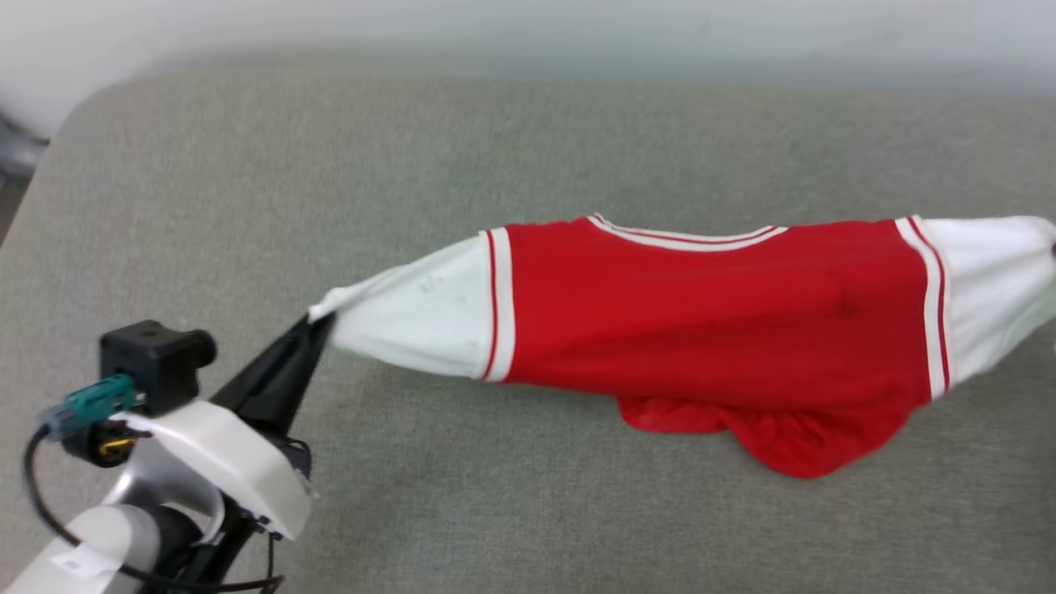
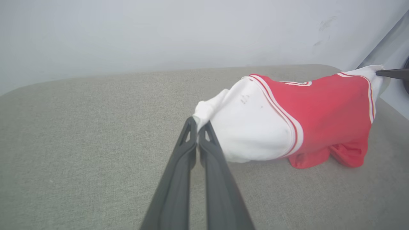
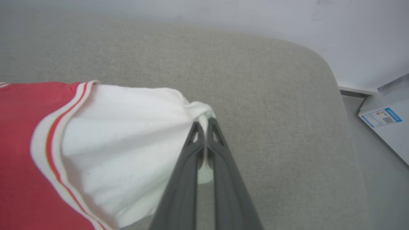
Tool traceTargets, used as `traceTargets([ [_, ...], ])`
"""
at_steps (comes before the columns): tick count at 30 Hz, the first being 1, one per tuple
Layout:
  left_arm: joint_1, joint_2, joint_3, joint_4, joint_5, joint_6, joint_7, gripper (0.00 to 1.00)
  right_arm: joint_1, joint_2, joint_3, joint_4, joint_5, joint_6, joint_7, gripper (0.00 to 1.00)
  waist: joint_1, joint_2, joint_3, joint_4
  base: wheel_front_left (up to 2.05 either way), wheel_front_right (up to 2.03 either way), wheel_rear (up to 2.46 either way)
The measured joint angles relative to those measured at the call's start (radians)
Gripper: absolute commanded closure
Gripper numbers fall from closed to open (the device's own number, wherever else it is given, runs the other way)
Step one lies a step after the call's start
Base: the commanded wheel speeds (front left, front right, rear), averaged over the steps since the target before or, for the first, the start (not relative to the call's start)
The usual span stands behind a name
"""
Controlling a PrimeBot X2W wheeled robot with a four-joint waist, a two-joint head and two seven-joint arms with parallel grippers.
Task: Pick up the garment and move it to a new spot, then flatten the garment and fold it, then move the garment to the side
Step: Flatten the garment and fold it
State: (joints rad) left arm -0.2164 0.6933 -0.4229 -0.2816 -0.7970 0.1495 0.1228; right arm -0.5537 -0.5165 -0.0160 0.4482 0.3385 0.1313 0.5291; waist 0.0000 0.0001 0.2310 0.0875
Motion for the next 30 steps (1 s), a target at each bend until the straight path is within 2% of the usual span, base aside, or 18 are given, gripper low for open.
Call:
traceTargets([
  [10, 0.073, 0.053, 0.104, -0.062, 0.004, 0.061, -0.081, 1.00, 0.022, -0.033, -0.022, -0.211, 0.014, 0.000, -0.080, 1.00, -0.0001, 0.0000, -0.126, -0.055, 0.00, 0.00, 0.00],
  [16, 0.093, 0.093, 0.195, -0.131, 0.020, 0.105, -0.131, 1.00, 0.021, -0.015, -0.073, -0.359, 0.037, 0.000, -0.070, 1.00, -0.0001, 0.0000, -0.172, -0.086, 0.00, 0.00, 0.00],
  [21, 0.086, 0.124, 0.273, -0.176, 0.021, 0.124, -0.159, 1.00, 0.006, 0.012, -0.126, -0.462, 0.037, 0.000, -0.048, 1.00, -0.0001, 0.0000, -0.185, -0.104, 0.00, 0.00, 0.00],
  [27, 0.011, 0.185, 0.393, -0.210, 0.007, 0.135, -0.169, 1.00, -0.079, 0.034, -0.137, -0.535, 0.012, 0.001, -0.018, 1.00, 0.0000, 0.0000, -0.162, -0.121, 0.00, 0.00, 0.00],
  [30, -0.049, 0.215, 0.407, -0.204, -0.016, 0.111, -0.147, 1.00, -0.143, 0.033, -0.137, -0.531, 0.009, 0.001, -0.015, 1.00, 0.0000, 0.0000, -0.136, -0.122, 0.00, 0.00, 0.00],
])
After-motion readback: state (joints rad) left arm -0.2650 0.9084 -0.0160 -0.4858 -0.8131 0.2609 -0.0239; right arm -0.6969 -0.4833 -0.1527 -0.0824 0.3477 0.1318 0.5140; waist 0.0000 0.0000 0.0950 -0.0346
